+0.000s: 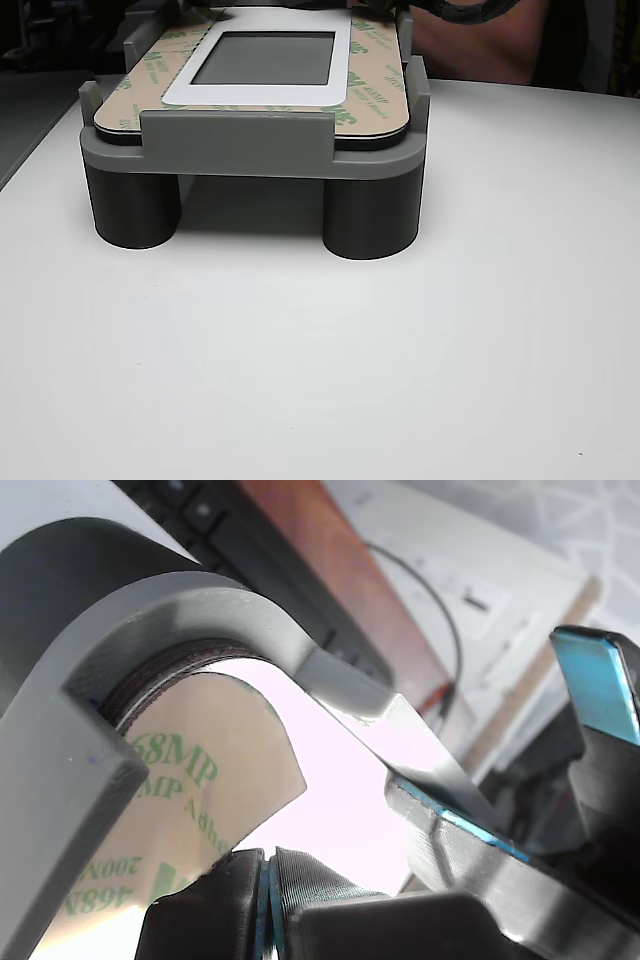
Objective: Peel off protective film from adhesive tape.
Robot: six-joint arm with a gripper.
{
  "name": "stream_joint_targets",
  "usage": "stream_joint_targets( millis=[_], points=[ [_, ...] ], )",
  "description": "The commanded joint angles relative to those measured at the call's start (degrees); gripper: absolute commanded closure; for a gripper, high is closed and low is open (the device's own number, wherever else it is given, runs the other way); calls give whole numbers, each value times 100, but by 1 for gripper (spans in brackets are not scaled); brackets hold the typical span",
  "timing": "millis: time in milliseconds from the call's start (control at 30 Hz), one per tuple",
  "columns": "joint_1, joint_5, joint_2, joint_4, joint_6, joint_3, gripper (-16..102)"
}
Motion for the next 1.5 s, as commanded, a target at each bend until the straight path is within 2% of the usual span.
stream_joint_targets(
  millis=[0,1467],
  points=[
    [-35,0,176,-18,-9,-105,95],
    [-343,-132,70,-290,-668,246,95]
  ],
)
